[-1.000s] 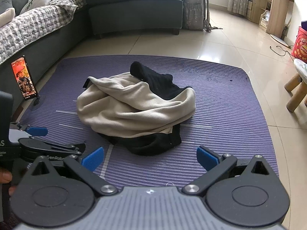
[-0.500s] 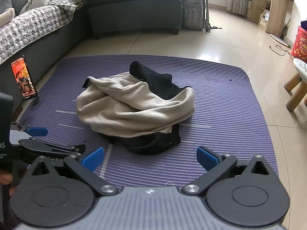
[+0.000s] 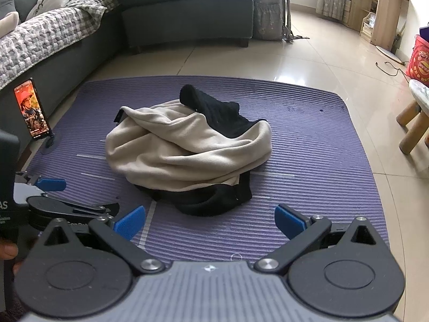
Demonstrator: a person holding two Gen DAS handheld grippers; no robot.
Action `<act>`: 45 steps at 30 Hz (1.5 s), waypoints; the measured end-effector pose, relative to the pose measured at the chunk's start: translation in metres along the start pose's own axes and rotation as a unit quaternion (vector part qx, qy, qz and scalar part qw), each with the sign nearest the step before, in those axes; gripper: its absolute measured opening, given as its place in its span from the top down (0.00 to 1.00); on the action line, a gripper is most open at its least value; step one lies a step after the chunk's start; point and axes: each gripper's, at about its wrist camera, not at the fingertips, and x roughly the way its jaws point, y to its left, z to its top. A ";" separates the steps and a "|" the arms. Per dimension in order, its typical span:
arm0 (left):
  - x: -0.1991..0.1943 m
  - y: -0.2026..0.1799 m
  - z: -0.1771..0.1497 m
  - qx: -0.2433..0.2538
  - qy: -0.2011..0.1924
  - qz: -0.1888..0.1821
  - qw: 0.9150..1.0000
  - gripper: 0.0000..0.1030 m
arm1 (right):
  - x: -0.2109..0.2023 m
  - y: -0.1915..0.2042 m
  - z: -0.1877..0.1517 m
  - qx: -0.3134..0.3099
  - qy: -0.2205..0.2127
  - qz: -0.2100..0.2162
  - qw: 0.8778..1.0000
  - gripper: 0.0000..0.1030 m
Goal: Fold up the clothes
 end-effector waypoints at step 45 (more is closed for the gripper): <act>0.073 0.072 0.024 -0.091 -0.017 -0.126 0.988 0.00 | 0.188 0.015 0.138 0.080 0.013 -0.025 0.996 0.94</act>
